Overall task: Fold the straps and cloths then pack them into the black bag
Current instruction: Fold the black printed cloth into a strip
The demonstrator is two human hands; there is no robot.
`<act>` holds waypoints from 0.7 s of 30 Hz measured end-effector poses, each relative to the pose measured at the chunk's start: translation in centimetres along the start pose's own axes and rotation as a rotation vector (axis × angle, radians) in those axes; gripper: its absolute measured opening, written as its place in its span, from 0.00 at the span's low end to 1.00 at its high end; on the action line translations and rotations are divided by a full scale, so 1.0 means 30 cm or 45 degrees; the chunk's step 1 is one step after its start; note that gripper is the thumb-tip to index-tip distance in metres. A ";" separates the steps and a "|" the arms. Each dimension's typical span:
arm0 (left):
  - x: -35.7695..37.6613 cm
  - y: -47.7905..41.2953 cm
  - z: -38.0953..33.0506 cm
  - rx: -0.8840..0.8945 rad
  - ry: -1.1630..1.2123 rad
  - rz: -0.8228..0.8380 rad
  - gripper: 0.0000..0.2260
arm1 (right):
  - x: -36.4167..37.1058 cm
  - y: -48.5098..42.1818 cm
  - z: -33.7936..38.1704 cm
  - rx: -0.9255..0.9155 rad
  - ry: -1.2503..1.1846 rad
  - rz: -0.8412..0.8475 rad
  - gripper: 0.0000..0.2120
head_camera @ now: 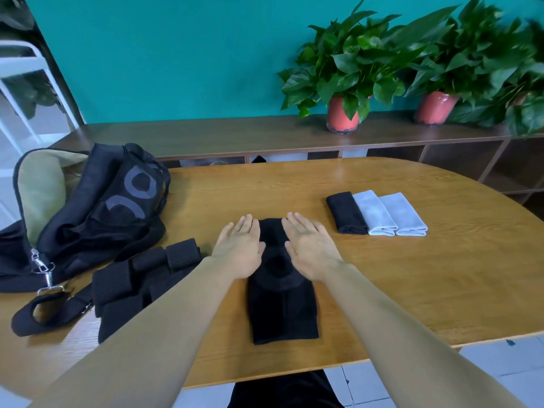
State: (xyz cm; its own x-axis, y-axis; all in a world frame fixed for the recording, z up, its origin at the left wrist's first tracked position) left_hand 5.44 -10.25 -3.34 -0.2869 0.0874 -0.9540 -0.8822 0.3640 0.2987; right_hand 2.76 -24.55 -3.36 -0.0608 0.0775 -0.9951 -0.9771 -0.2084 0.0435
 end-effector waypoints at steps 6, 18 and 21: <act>0.066 -0.082 -0.045 0.022 -0.015 0.055 0.27 | 0.076 -0.098 0.005 -0.072 0.123 0.165 0.26; 0.120 -0.110 0.026 0.032 -0.104 -0.034 0.30 | 0.139 -0.133 -0.064 0.066 0.035 0.295 0.29; 0.110 -0.115 0.020 0.025 -0.143 -0.008 0.30 | 0.133 -0.139 -0.066 0.065 0.056 0.316 0.30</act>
State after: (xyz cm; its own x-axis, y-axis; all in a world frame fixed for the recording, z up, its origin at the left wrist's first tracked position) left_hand 7.75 -10.67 -7.54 -0.2367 0.1877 -0.9533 -0.8762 0.3827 0.2929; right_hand 7.00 -25.30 -7.68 -0.2924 -0.0127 -0.9562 -0.9423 -0.1665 0.2903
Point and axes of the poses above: each hand's wrist, its own y-axis away from the middle knuckle, its own x-axis out of the palm, z = x × y, the point moved 4 cm from there along -y, towards the middle knuckle, and after that the axes turned 7 degrees about z, right-handed, at the moved point
